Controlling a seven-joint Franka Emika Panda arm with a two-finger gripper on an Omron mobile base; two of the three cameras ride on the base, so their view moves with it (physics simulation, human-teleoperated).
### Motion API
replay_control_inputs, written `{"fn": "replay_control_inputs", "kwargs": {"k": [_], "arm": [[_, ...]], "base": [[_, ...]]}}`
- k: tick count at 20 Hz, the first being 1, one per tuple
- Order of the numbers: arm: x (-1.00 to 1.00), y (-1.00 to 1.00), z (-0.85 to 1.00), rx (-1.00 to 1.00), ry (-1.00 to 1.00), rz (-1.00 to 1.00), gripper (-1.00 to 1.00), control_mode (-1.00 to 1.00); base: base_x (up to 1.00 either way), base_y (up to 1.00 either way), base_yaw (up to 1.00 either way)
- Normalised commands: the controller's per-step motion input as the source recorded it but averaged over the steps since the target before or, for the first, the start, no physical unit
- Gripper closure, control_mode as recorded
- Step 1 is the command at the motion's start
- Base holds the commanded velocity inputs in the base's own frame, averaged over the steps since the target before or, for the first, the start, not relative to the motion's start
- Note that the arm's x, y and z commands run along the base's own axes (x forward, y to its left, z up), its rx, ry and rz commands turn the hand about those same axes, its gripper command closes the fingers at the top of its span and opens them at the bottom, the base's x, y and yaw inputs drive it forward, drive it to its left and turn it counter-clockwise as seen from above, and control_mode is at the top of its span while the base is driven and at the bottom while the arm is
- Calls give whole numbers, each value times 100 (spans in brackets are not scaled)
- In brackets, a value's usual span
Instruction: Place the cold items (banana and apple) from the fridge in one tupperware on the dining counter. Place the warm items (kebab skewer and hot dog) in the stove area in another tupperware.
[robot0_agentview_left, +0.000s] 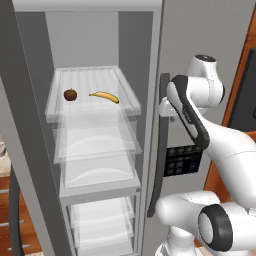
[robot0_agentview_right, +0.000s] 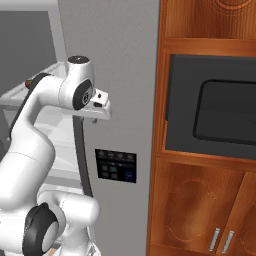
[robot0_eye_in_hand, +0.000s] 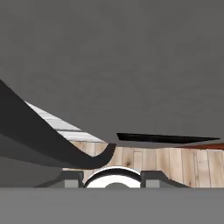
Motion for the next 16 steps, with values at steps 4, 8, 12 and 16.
{"fn": "replay_control_inputs", "kwargs": {"k": [4,8,12,16], "arm": [[-19,3,0,-2,-6,0,-100,-100],[-38,56,-1,-19,-10,0,-100,-100],[-4,96,0,-17,0,8,-100,-100],[21,100,15,-6,0,7,-100,-100]], "base": [[0,0,0],[0,0,0],[0,0,0],[0,0,0]]}}
